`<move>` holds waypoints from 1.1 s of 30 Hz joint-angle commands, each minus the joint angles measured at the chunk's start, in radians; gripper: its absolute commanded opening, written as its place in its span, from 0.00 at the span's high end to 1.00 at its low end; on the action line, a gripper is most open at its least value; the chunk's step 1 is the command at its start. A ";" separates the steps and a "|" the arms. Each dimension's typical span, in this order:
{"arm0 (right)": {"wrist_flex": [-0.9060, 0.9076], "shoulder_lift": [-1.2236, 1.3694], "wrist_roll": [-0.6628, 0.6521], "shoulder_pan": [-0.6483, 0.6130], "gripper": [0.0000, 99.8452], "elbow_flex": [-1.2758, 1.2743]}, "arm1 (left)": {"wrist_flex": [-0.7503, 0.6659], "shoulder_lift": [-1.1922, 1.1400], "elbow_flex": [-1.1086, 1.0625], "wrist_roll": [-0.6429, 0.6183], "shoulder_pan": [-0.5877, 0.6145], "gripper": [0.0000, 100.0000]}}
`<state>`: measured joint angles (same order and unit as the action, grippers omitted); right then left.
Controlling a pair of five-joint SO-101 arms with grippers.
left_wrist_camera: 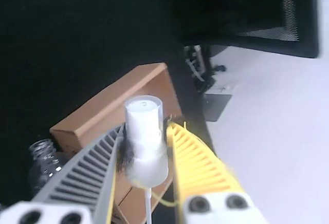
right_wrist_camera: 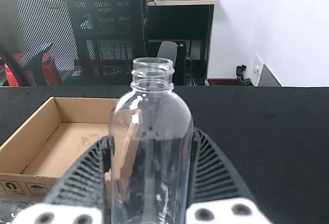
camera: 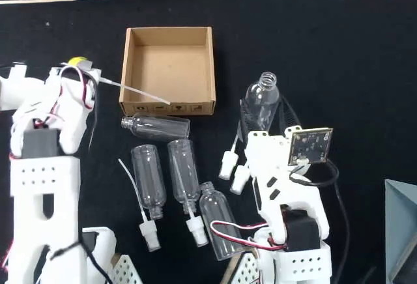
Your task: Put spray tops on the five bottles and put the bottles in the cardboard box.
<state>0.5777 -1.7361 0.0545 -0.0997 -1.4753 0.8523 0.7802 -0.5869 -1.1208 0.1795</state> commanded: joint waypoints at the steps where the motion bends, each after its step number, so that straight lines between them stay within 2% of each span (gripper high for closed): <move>1: -0.032 -0.013 -0.014 -0.029 0.99 -0.004 | -0.028 0.150 -0.007 0.055 -0.015 0.97; 6: -0.032 -0.013 -0.095 -0.031 0.99 -0.010 | -0.089 0.222 -0.087 0.055 -0.015 0.97; 23: -0.032 -0.013 -0.104 -0.031 0.99 -0.010 | -0.095 0.362 -0.148 0.060 -0.015 0.97; 28: -0.025 -0.013 -0.201 -0.072 0.99 -0.018 | -0.097 0.373 -0.166 0.061 -0.015 0.97; 33: -0.029 -0.013 -0.238 -0.109 0.99 -0.039 | -0.097 0.373 -0.173 0.061 -0.015 0.97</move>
<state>0.5777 -1.7361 -0.1588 -0.1811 -1.5259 0.7802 1.1316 -0.7787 -1.0702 0.1749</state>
